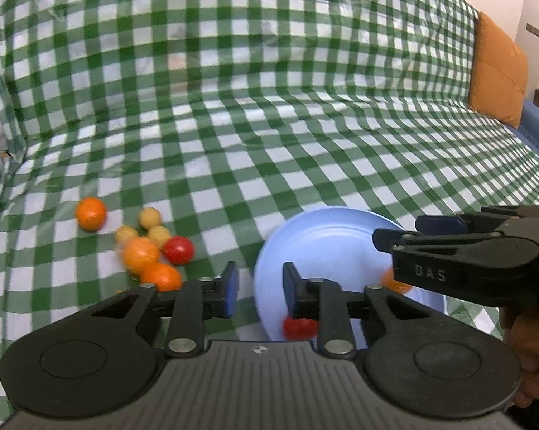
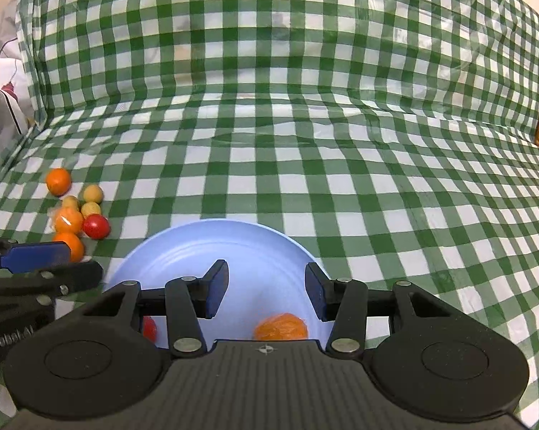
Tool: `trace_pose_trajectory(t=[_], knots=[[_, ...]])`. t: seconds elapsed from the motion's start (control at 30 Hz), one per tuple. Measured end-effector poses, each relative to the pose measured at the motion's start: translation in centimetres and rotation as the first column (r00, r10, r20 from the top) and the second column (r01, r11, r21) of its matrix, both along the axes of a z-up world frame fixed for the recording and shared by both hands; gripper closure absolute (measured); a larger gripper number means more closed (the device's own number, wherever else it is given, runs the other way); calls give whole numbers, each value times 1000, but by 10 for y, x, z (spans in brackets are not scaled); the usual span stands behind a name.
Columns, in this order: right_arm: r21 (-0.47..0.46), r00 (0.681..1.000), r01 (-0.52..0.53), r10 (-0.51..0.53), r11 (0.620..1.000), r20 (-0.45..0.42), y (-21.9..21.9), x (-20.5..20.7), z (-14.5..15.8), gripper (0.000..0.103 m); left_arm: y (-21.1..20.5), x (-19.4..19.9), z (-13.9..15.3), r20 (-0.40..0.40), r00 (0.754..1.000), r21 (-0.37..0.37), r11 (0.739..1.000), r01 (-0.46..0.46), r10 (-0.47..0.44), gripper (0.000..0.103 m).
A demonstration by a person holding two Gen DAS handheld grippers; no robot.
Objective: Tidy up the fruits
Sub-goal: 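Open both grippers to drop the tomato and orange onto the plate, then move both open grippers back to the remaining fruit cluster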
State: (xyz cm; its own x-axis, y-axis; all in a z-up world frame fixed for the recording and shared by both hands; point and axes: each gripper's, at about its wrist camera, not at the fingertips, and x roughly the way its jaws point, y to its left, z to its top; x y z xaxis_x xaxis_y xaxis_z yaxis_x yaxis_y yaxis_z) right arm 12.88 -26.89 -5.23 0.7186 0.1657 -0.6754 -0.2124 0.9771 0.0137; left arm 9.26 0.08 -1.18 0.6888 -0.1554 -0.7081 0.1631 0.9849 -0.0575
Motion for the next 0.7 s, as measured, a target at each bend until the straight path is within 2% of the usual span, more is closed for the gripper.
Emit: trace_pose_trajectory(t=[0.07,0.17,0.23,0.3,0.37,0.43,0.5,0.57,0.6,0.7], knots=[[14,1000,-6,6,1000,7,4,0,2,53,9,-2,5,11,1000,-3,1000,-3,3,85],[45,1000,-13,12,999,23,10,-1,6,54,23,-9,15,58,998,20,1000,-12,11,85],[83,999,-15,12,996,35,14,-2,9,60,31,-11,19,65,998,45,999,4,-7,85],[123,999,-24,18,992,50,19,-4,13,66,40,-12,24,63,998,98,995,20,-27,86],[150,998,-38,29,988,64,24,-7,16,66,49,-13,31,79,997,141,990,16,-28,86],[171,995,-65,51,983,81,32,-10,20,66,64,-14,34,83,997,130,991,-11,0,85],[184,992,-94,77,978,95,42,-14,22,66,84,-19,25,82,996,92,994,-52,44,85],[192,990,-119,101,974,101,50,-16,24,66,96,-14,8,-5,994,154,983,-104,106,85],[195,988,-132,113,972,102,56,-17,23,66,103,-11,8,-11,989,162,976,-145,149,85],[198,986,-154,137,968,99,69,-18,22,66,122,-5,8,-37,978,87,976,-201,204,85]])
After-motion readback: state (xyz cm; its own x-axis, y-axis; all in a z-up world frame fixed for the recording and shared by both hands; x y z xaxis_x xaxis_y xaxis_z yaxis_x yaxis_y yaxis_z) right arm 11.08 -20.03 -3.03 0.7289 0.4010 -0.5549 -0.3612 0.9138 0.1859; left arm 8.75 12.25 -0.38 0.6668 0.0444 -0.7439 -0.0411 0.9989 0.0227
